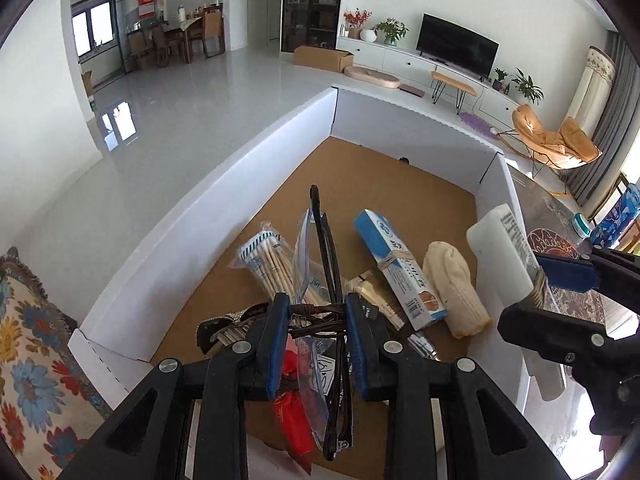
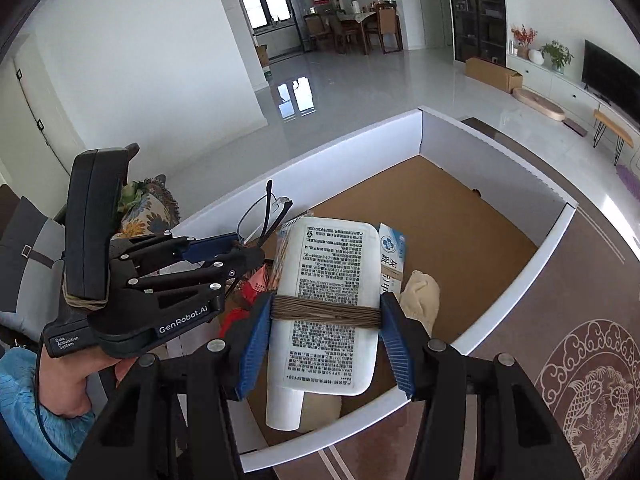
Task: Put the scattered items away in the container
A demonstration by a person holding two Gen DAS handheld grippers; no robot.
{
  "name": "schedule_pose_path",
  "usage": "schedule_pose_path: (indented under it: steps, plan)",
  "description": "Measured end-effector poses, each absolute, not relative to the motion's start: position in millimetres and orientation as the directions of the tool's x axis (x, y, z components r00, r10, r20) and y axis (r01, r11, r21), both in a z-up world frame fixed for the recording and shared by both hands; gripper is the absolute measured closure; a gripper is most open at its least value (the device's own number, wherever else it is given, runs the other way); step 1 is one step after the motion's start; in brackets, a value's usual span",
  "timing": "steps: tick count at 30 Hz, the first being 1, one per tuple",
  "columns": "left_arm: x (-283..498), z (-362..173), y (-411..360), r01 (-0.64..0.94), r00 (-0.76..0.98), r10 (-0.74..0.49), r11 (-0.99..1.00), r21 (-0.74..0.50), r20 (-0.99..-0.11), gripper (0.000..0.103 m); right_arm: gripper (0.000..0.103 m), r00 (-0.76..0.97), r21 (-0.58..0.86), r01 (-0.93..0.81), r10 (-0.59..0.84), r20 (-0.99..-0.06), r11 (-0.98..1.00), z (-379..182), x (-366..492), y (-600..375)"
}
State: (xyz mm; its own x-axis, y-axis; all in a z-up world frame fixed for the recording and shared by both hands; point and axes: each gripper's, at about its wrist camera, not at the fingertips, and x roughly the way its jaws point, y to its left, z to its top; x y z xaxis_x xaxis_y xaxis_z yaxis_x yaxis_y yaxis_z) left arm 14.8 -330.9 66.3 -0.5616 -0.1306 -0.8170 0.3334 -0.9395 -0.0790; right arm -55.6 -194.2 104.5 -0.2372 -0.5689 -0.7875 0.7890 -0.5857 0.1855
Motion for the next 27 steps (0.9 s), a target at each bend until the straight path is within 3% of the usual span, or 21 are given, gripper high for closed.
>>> schedule_pose_path:
  steps: [4, 5, 6, 7, 8, 9, 15, 17, 23, 27]
  plan:
    - [21, 52, -337, 0.369, -0.539, -0.139, -0.926, -0.085, -0.831, 0.067, 0.047, -0.183, 0.188, 0.790, -0.517, -0.836, -0.583, 66, -60, -222]
    - [23, 53, -336, 0.375, -0.544, -0.145, -0.923, -0.085, -0.827, 0.062, 0.034, -0.174, 0.187, 0.787, -0.502, -0.847, -0.588, 59, -61, -225]
    - [25, 56, -336, 0.381, -0.551, -0.157, -0.921, -0.079, -0.820, 0.044, 0.021, -0.175, 0.183, 0.785, -0.496, -0.851, -0.592, 56, -62, -226]
    - [26, 61, -335, 0.390, -0.557, -0.181, -0.918, -0.063, -0.811, 0.029, 0.000, -0.186, 0.177, 0.784, -0.499, -0.846, -0.594, 56, -62, -225]
    - [28, 66, -333, 0.396, -0.565, -0.203, -0.917, -0.047, -0.800, 0.018, 0.000, -0.200, 0.171, 0.785, -0.506, -0.839, -0.595, 59, -62, -222]
    - [30, 71, -331, 0.395, -0.577, -0.213, -0.918, -0.041, -0.788, 0.015, 0.000, -0.216, 0.164, 0.784, -0.510, -0.832, -0.599, 64, -62, -216]
    - [43, 99, -310, 0.436, -0.611, -0.330, -0.899, 0.042, -0.719, 0.010, 0.000, -0.342, 0.104, 0.751, -0.520, -0.782, -0.652, 95, -73, -176]
    - [42, 104, -303, 0.464, -0.601, -0.361, -0.884, 0.057, -0.713, 0.000, 0.000, -0.359, 0.097, 0.737, -0.509, -0.782, -0.669, 98, -76, -164]
    - [50, 107, -294, 0.459, -0.654, -0.262, -0.883, -0.097, -0.710, 0.000, 0.000, -0.363, 0.125, 0.695, -0.496, -0.789, -0.708, 93, -83, -138]
    - [55, 102, -297, 0.558, -0.637, -0.310, -0.817, -0.145, -0.706, 0.000, 0.000, -0.364, 0.122, 0.690, -0.489, -0.793, -0.713, 87, -84, -134]
